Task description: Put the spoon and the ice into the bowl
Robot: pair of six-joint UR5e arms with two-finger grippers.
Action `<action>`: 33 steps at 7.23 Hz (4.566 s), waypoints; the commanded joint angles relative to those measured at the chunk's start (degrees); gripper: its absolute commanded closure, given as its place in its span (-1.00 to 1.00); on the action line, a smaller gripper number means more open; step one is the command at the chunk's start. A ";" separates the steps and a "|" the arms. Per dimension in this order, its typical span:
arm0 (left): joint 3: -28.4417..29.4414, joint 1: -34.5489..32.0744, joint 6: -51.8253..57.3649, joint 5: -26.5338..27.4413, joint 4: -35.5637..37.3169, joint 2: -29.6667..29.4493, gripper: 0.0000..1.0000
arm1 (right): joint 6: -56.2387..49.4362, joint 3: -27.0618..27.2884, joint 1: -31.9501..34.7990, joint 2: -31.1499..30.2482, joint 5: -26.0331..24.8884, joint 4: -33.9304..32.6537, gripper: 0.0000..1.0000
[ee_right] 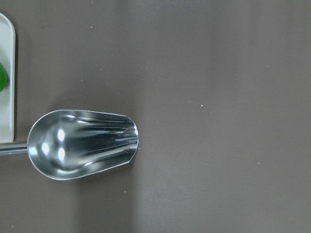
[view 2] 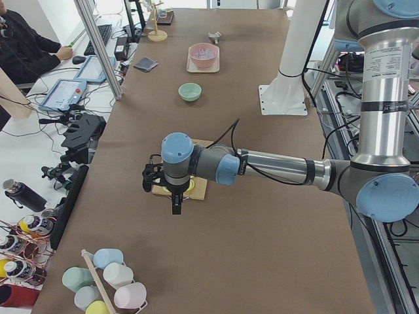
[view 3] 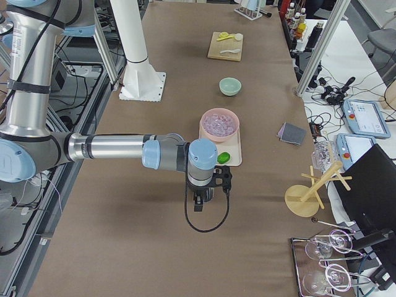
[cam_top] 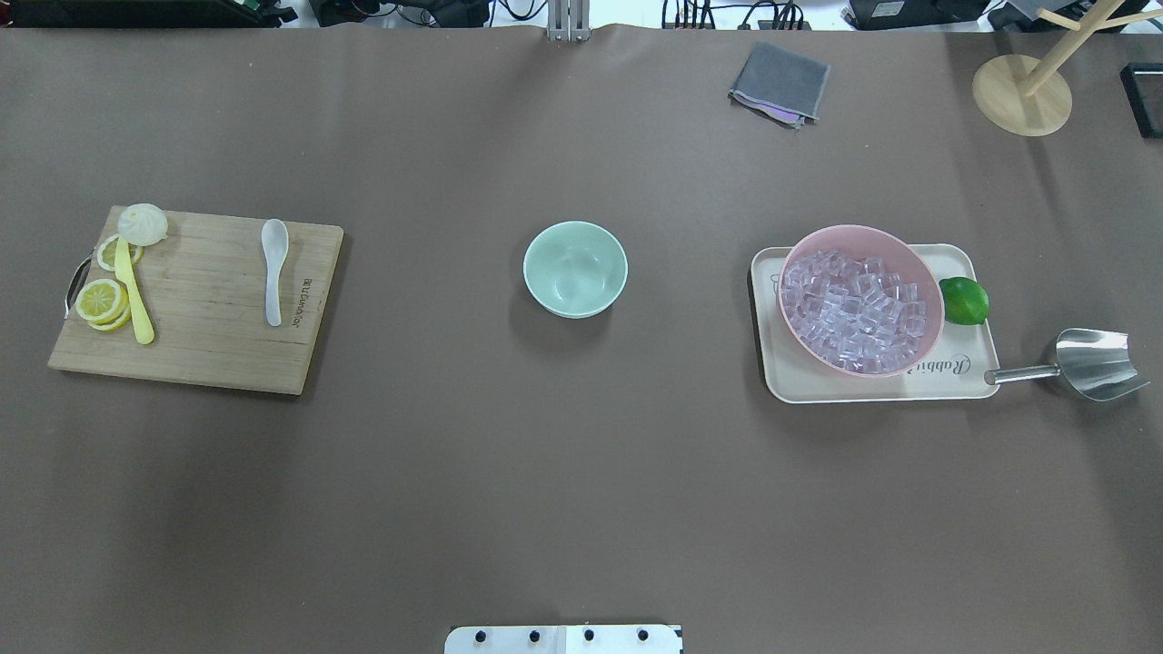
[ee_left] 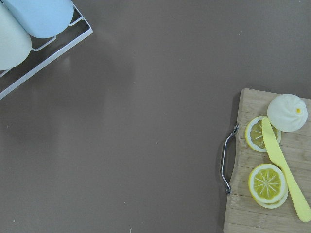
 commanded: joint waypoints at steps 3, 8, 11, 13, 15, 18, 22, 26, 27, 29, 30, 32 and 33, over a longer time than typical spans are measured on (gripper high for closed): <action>-0.05 0.20 0.12 0.02 -0.11 -0.40 -0.96 | 0.00 -0.08 0.00 0.02 -0.15 0.09 -1.00; -0.14 0.73 0.12 0.02 -0.90 -0.75 -0.96 | 0.00 -0.08 0.00 0.11 0.03 -0.09 -1.00; -0.23 0.82 0.03 -0.07 -1.96 -1.01 -0.96 | 0.00 -0.17 0.00 0.11 -0.06 -0.09 -1.00; -0.23 0.82 0.12 0.02 -1.96 -1.01 -0.96 | 0.00 -0.08 0.00 0.02 -0.06 -0.09 -1.00; -1.79 1.51 -0.14 0.02 -4.13 -2.41 -0.96 | 0.00 1.66 0.00 2.37 -0.23 0.52 -1.00; -3.31 10.81 -9.99 0.11 -10.84 -10.12 -0.96 | 0.09 1.85 -1.66 9.50 1.68 0.53 -1.00; -2.25 29.86 -32.11 16.68 -10.57 -16.48 -0.96 | 4.19 0.27 -5.10 11.18 2.40 6.50 -1.00; 4.67 39.74 -47.58 27.43 -12.75 -22.18 -0.96 | 9.75 0.45 -8.26 12.94 3.46 8.77 -1.00; 6.78 40.97 -48.30 27.61 -15.46 -22.20 -0.95 | 12.98 0.53 -9.22 13.03 3.46 10.09 -1.00; 9.43 41.77 -48.13 28.32 -18.74 -21.85 -0.68 | 19.39 0.62 -11.94 13.20 3.37 14.48 -1.00; 9.44 42.30 -47.96 28.32 -18.74 -21.67 -0.54 | 23.17 0.53 -13.35 13.72 3.28 16.33 -1.00; 9.09 42.39 -47.87 28.67 -18.57 -21.49 -0.39 | 24.79 0.62 -14.24 13.73 3.28 17.75 -1.00; 8.92 42.56 -47.87 29.02 -18.57 -21.41 -0.38 | 24.79 0.62 -14.50 13.73 3.28 17.84 -1.00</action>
